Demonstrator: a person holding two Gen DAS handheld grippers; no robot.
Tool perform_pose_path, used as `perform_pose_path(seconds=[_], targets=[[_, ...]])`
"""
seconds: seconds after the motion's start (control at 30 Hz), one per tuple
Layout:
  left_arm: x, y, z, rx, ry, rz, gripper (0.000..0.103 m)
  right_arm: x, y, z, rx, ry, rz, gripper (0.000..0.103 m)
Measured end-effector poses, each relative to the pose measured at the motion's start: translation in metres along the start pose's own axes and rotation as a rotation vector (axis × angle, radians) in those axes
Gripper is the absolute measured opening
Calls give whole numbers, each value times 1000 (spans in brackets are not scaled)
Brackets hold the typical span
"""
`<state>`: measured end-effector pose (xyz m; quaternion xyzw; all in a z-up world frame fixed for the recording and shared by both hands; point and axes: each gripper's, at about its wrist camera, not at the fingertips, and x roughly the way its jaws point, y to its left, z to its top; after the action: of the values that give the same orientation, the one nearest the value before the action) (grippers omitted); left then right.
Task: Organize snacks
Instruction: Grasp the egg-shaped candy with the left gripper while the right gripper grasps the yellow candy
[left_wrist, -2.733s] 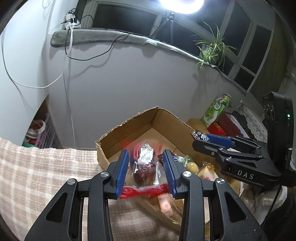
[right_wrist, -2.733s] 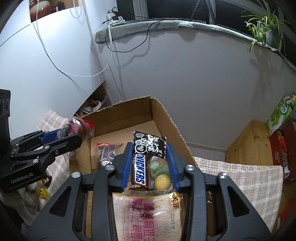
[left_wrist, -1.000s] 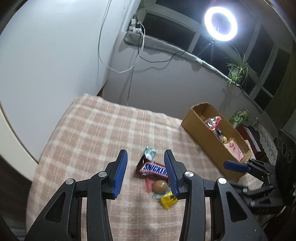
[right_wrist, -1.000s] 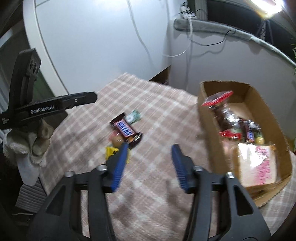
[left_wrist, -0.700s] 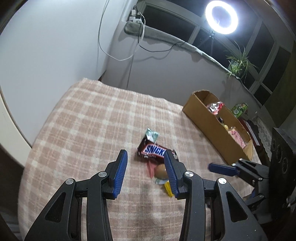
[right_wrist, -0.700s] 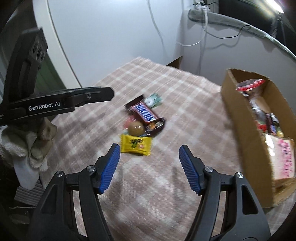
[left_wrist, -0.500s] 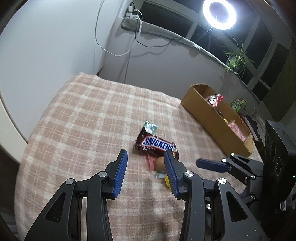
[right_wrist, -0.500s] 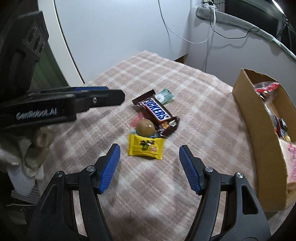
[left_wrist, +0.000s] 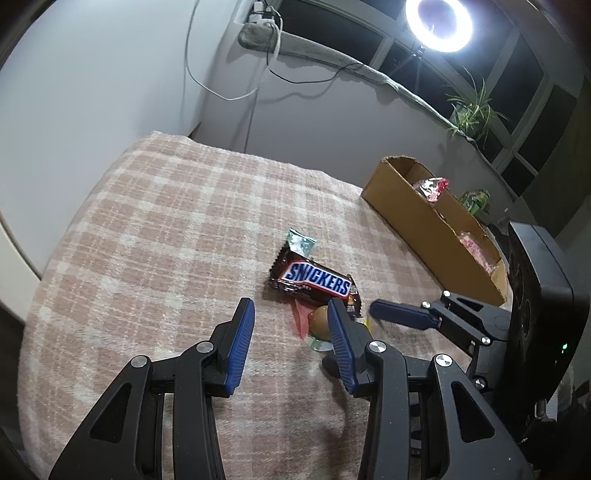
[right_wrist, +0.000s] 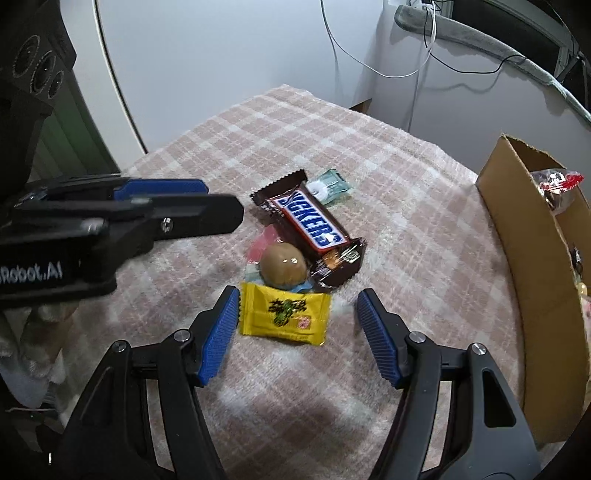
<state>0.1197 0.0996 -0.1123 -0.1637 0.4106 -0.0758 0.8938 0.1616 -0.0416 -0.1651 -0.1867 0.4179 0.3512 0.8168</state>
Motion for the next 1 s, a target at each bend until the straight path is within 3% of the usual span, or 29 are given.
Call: perform_pose_path(seconds=[0.43, 0.57, 0.7, 0.77, 1.0], targets=[[29, -35, -7, 111, 54, 25, 40, -9, -26, -13, -9, 7, -24, 50], [41, -43, -8, 158, 68, 85, 40, -12, -33, -15, -8, 9, -34, 49], [45, -46, -9, 179, 59, 114, 42, -15, -40, -17, 4, 9, -35, 48], [47, -47, -10, 192, 57, 125, 42, -16, -42, -18, 5, 10, -38, 41], [45, -50, -11, 218, 38, 125, 36, -19, -48, -21, 23, 5, -39, 34]])
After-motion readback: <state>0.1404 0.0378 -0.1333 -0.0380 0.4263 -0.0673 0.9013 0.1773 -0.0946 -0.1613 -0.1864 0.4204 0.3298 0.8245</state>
